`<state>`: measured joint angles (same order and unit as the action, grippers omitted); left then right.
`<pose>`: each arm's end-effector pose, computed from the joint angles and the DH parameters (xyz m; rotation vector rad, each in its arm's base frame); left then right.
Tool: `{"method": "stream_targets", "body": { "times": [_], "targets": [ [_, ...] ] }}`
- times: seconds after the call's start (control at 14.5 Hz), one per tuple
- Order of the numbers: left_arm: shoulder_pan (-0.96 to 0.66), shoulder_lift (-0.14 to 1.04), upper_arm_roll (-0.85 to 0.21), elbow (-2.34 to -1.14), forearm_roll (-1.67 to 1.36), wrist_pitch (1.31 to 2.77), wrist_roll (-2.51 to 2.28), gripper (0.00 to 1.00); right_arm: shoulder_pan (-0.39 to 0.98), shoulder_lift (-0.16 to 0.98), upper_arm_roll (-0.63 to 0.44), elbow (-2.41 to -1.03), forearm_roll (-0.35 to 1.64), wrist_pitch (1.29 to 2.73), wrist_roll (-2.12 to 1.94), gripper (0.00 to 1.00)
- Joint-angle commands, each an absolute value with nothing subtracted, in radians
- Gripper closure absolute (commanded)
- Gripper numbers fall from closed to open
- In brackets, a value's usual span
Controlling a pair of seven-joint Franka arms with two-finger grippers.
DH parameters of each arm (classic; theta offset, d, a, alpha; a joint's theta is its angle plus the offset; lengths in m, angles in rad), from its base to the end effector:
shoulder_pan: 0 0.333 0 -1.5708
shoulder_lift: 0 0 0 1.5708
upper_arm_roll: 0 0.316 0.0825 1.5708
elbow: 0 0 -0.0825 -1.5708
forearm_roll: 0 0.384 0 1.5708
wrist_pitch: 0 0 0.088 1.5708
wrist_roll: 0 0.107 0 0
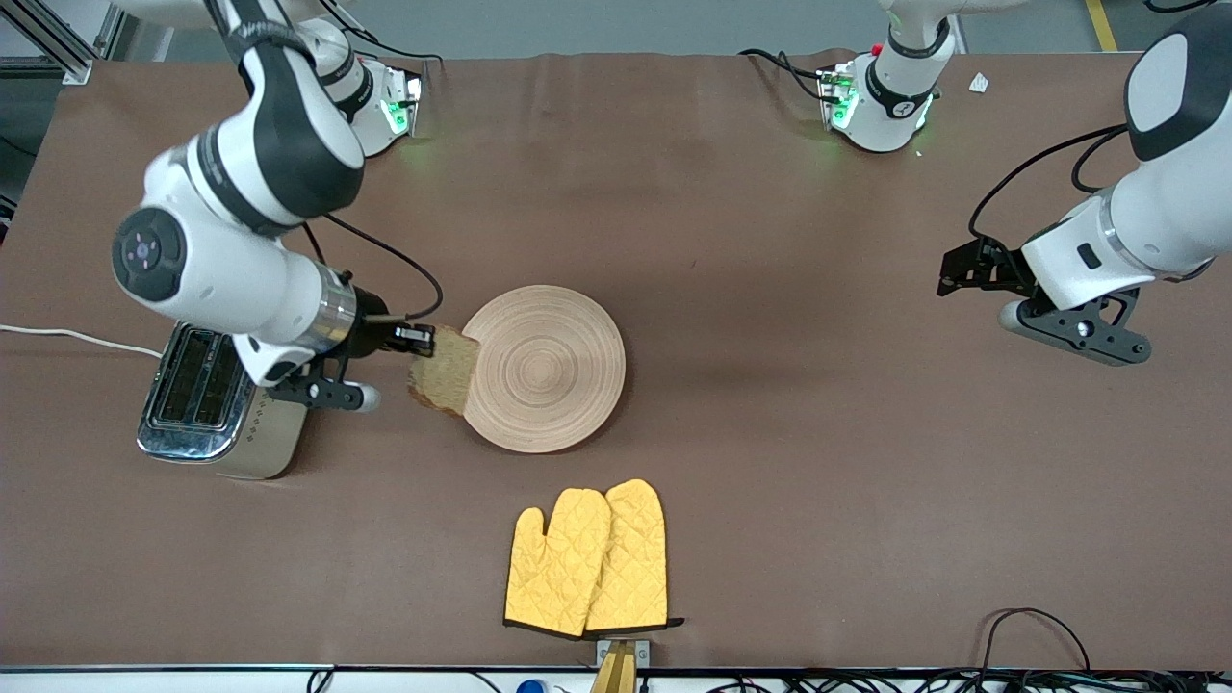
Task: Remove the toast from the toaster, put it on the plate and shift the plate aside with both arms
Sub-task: 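Lift the toast out and carry it over the wooden plate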
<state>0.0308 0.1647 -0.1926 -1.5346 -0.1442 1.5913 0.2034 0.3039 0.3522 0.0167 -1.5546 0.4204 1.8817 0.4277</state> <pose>0.5911 -0.1033 0.5512 2.9142 -0.5209 -0.1502 0.6206 0.2369 0.4496 -2.7442 0.3358 0.2394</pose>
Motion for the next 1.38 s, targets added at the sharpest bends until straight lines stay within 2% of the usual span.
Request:
{"method": "stream_targets", "body": {
  "times": [0.0,0.21,0.41,0.55,0.76,0.9,1.11,1.18,1.24,1.31],
  "targets": [
    [0.067,0.193,-0.193,-1.528,-0.239,1.592,0.313,0.00,0.333,0.324,0.023,-1.709,0.572,2.064,0.428,1.00],
    [0.100,0.228,-0.192,-1.537,-0.328,1.594,0.380,0.00,0.411,0.334,0.026,-1.801,0.754,2.236,0.329,1.00],
    [0.112,0.256,-0.192,-1.551,-0.419,1.601,0.443,0.00,0.437,0.351,0.026,-1.864,0.886,2.299,0.151,1.00],
    [0.120,0.265,-0.192,-1.586,-0.475,1.647,0.495,0.00,0.436,0.388,0.023,-1.867,0.887,2.304,0.045,1.00],
    [0.117,0.261,-0.195,-1.702,-0.607,1.762,0.598,0.00,0.420,0.469,0.023,-1.888,0.888,2.375,-0.130,1.00],
    [0.107,0.261,-0.198,-1.758,-0.707,1.836,0.603,0.00,0.396,0.485,0.015,-1.893,0.874,2.375,-0.188,0.99],
    [0.104,0.285,-0.256,-1.796,-0.765,1.925,0.629,0.00,0.355,0.491,-0.025,-1.907,0.761,2.347,-0.216,0.97],
    [0.104,0.304,-0.276,-1.801,-0.785,1.948,0.647,0.00,0.336,0.491,-0.026,-1.907,0.753,2.329,-0.216,0.79],
    [0.106,0.328,-0.296,-1.804,-0.814,1.969,0.661,0.00,0.328,0.491,-0.028,-1.905,0.753,2.304,-0.216,0.38],
    [0.104,0.346,-0.307,-1.810,-0.836,1.988,0.673,0.00,0.328,0.491,-0.028,-1.905,0.752,2.296,-0.212,0.09]
  ]
}}
